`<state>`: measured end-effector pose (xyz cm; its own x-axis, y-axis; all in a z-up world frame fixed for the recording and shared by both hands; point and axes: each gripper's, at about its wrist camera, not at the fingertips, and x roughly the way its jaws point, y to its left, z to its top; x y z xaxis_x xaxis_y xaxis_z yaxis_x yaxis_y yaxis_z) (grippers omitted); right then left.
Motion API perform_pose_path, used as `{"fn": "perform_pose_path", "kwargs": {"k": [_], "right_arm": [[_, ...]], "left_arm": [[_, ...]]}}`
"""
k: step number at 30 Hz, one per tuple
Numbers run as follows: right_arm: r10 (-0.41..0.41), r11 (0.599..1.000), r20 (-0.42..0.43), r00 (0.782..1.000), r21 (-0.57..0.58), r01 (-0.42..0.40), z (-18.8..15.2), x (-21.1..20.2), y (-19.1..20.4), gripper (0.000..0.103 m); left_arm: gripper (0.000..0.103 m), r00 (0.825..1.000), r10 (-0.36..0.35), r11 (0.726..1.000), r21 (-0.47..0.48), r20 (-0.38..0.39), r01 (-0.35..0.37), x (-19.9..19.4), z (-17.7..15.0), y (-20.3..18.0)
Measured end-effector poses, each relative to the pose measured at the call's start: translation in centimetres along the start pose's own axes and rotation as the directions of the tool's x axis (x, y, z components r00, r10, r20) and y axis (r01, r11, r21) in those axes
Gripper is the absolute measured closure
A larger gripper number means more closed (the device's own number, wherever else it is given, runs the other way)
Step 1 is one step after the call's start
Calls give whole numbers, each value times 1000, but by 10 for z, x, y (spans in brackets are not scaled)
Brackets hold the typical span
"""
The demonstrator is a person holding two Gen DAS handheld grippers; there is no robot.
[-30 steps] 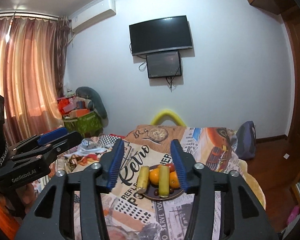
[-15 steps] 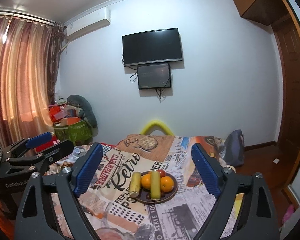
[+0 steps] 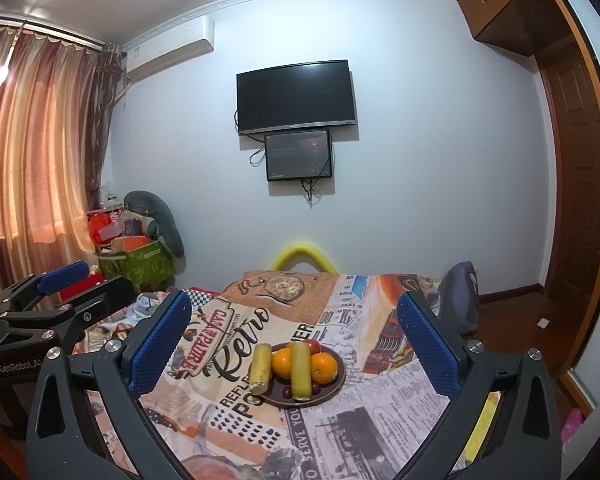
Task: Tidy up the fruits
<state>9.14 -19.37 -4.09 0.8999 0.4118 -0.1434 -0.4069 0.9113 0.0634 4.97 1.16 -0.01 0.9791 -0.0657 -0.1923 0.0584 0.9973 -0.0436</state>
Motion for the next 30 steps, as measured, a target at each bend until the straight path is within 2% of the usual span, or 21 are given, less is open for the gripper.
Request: {"fn": "perform_pose_path", "kwargs": {"k": [30], "right_arm": [[-13, 1000, 9, 1000, 5, 13, 6, -5, -4, 0]], "left_arm": [[0, 1000, -10, 1000, -8, 5, 10, 1, 0, 1]]}}
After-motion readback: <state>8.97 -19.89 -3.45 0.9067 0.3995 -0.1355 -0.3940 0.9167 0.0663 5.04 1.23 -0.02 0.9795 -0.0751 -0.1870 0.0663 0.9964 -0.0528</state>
